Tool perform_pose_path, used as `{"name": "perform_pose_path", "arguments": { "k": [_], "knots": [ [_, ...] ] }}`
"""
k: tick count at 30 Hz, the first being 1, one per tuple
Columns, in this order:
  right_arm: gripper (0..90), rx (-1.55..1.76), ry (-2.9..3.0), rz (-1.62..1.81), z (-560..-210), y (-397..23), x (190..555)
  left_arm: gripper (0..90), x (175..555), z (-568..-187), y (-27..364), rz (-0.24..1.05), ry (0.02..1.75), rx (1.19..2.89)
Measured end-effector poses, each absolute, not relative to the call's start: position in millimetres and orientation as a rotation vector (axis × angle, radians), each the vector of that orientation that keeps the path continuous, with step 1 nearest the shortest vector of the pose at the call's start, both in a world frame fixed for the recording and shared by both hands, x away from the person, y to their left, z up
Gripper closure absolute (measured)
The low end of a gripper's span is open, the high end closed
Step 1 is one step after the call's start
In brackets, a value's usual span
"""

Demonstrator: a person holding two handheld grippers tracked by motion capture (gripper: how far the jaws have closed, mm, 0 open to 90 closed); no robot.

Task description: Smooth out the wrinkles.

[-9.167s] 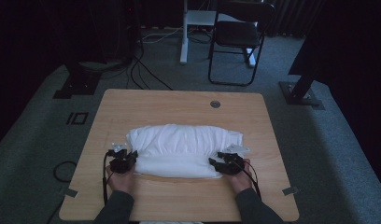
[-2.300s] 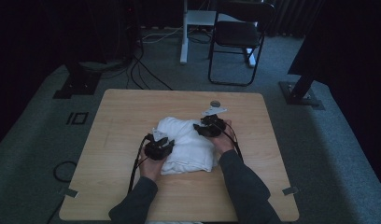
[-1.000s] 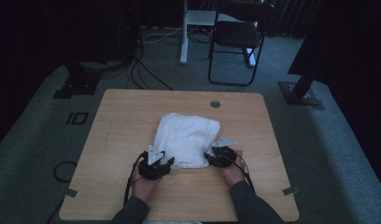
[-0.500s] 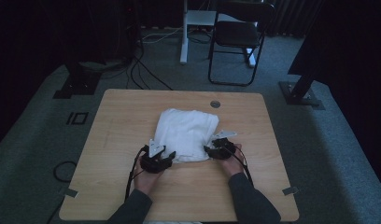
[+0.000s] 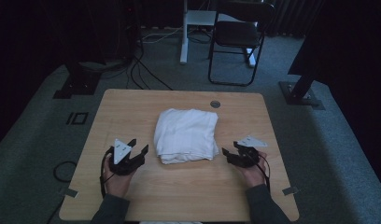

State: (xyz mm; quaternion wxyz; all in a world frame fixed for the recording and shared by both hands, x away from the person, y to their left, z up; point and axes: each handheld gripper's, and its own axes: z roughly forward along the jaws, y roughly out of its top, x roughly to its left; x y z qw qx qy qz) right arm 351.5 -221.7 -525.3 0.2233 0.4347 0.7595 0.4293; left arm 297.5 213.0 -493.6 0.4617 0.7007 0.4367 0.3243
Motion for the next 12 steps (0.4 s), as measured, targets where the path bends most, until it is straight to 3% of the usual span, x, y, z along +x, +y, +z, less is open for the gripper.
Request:
{"name": "perform_pose_path", "arguments": {
  "k": [12],
  "knots": [
    [34.3, 1.347, 2.028, 1.193, -545.2, -269.5, 318.4, 45.3, 292.1, -516.9, 247.3, 0.766, 1.196, 1.731]
  ]
}}
